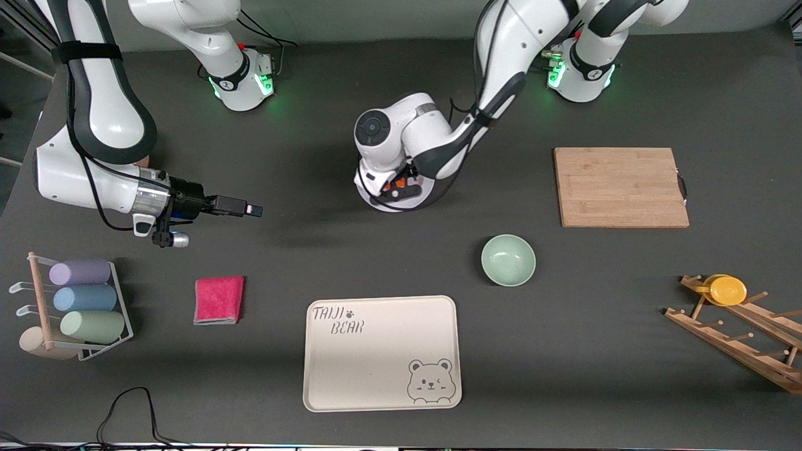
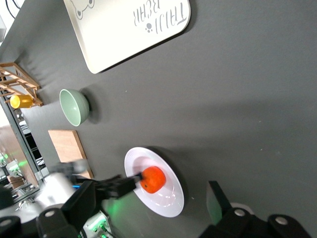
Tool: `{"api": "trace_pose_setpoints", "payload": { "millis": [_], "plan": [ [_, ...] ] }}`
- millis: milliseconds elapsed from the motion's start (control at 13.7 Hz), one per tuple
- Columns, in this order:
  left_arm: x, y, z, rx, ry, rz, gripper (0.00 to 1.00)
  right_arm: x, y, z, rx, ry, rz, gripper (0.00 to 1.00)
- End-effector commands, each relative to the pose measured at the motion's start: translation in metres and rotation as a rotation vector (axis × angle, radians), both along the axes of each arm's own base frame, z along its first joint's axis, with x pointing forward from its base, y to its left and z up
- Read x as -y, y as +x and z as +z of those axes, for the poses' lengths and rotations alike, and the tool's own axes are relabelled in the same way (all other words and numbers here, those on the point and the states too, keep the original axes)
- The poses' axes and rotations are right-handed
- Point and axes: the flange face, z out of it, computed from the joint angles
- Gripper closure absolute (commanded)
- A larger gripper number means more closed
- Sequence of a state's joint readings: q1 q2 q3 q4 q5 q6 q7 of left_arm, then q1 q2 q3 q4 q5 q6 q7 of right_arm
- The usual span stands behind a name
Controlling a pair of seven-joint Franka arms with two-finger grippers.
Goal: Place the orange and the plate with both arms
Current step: 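Lower the orange onto the white plate and open the left gripper, then withdraw the left gripper while the right gripper reaches the plate rim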
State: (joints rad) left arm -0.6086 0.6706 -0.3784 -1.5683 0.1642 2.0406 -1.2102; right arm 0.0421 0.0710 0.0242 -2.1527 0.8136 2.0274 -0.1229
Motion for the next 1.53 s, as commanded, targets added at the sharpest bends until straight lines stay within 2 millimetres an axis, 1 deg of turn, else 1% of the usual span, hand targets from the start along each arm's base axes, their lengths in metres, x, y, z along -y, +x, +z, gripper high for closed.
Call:
{"api": "trace_pose_setpoints", "payload": {
  "millis": [0,73,146,219,292,365,511,584,730,803,948,1021,1167,1313,1459],
  "plan": [
    [-0.075,0.052,0.091,-0.014,-0.01,-0.022,0.0,-0.015,0.002,-0.019,0.018,0.041,-0.027,0.0],
    [-0.104,0.072,0.12,-0.019,-0.034,-0.033,0.0,-0.022,0.002,-0.025,0.033,0.064,-0.023,0.0],
    [-0.14,0.092,0.144,-0.025,-0.039,-0.05,0.0,-0.03,-0.003,-0.038,0.034,0.089,-0.019,0.0],
    [-0.174,0.107,0.165,-0.029,-0.037,-0.076,0.0,-0.037,-0.008,-0.045,0.056,0.117,-0.013,0.0],
    [-0.21,0.122,0.183,-0.028,-0.035,-0.095,0.0,-0.042,-0.014,-0.057,0.055,0.144,-0.013,0.0],
    [-0.245,0.133,0.196,-0.033,-0.03,-0.117,0.0,-0.045,-0.018,-0.065,0.063,0.172,-0.009,0.0],
    [-0.305,0.152,0.221,-0.012,-0.017,-0.111,0.0,-0.059,-0.033,-0.091,0.094,0.227,0.015,0.0],
    [-0.332,0.158,0.233,0.004,-0.013,-0.101,0.0,-0.063,-0.041,-0.107,0.114,0.231,0.029,0.0],
    [-0.383,0.162,0.254,-0.005,-0.01,-0.145,0.0,-0.081,-0.054,-0.126,0.137,0.219,0.075,0.0],
    [-0.401,0.159,0.26,-0.02,-0.008,-0.148,0.0,-0.09,-0.059,-0.133,0.127,0.222,0.094,0.0],
    [-0.431,0.153,0.275,-0.038,-0.002,-0.132,0.0,-0.106,-0.071,-0.147,0.135,0.251,0.128,0.0],
    [-0.448,0.153,0.279,-0.042,-0.003,-0.13,0.0,-0.109,-0.077,-0.158,0.146,0.272,0.135,0.0],
    [-0.5,0.155,0.287,-0.05,-0.021,-0.173,0.0,-0.118,-0.088,-0.18,0.158,0.283,0.174,0.0],
    [-0.541,0.153,0.3,-0.06,-0.029,-0.159,0.0,-0.133,-0.099,-0.188,0.179,0.238,0.203,0.0],
    [-0.58,0.147,0.327,-0.062,-0.037,-0.11,0.0,-0.152,-0.112,-0.19,0.176,0.234,0.184,0.0]
  ]
}}
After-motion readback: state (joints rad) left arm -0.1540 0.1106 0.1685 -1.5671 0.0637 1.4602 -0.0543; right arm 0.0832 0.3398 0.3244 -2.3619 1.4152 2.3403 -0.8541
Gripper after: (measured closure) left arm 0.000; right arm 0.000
